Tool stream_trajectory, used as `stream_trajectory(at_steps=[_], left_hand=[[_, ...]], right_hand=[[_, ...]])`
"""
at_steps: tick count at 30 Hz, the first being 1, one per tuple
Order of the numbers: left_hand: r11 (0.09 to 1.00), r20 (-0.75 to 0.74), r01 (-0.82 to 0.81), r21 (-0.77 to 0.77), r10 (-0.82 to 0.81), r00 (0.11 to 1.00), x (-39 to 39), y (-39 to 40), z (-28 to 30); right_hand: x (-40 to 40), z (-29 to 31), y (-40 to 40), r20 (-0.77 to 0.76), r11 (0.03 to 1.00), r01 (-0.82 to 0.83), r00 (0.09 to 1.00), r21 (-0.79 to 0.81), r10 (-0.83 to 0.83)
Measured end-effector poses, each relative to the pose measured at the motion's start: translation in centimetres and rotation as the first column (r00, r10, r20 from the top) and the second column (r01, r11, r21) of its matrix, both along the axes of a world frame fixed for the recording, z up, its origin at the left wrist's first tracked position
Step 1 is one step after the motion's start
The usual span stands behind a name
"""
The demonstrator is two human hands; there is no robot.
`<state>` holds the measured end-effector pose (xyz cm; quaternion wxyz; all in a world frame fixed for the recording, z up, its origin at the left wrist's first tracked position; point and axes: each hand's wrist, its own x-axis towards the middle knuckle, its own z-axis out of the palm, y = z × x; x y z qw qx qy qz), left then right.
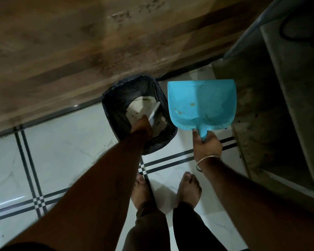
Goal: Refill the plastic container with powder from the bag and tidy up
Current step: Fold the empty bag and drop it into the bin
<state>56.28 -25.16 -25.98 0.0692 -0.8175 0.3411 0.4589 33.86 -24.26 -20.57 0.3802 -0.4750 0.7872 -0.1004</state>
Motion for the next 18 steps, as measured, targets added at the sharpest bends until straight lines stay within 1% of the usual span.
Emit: stream_trajectory(at_steps=[4,7,10,13,15,16,18], left_hand=[[0.999,-0.007,0.02,0.04,-0.02,1.0,0.8,0.9,4.8],[1.0,-0.005,0.029,-0.01,-0.03,1.0,1.7,1.7,10.3],[0.992,0.001,0.008,-0.124,-0.008,1.0,2.7,2.4,16.1],[0.95,-0.046,-0.104,-0.293,0.095,0.994,3.6,2.0,23.2],[0.895,-0.151,-0.196,-0.402,0.146,0.978,3.9,1.6,28.5],[0.856,-0.209,-0.232,-0.463,0.149,0.967,3.8,1.2,31.9],[0.802,-0.299,-0.278,-0.528,0.131,0.945,3.5,0.2,38.9]], right_hand=[[0.0,5.0,0.0,0.03,1.0,0.013,0.999,0.016,-0.013],[-0.3,10.3,0.3,0.048,1.0,0.019,0.999,0.02,-0.02],[-0.6,16.2,0.6,0.056,1.0,0.023,0.998,0.016,-0.024],[-0.6,23.2,0.7,0.087,0.999,0.045,0.995,0.03,-0.048],[-0.6,28.7,0.9,0.095,0.999,0.033,0.995,0.024,-0.035],[-0.9,31.3,0.9,0.096,1.0,0.024,0.995,0.0,-0.024],[-1.4,36.9,1.4,0.1,0.999,0.019,0.995,-0.036,-0.015]])
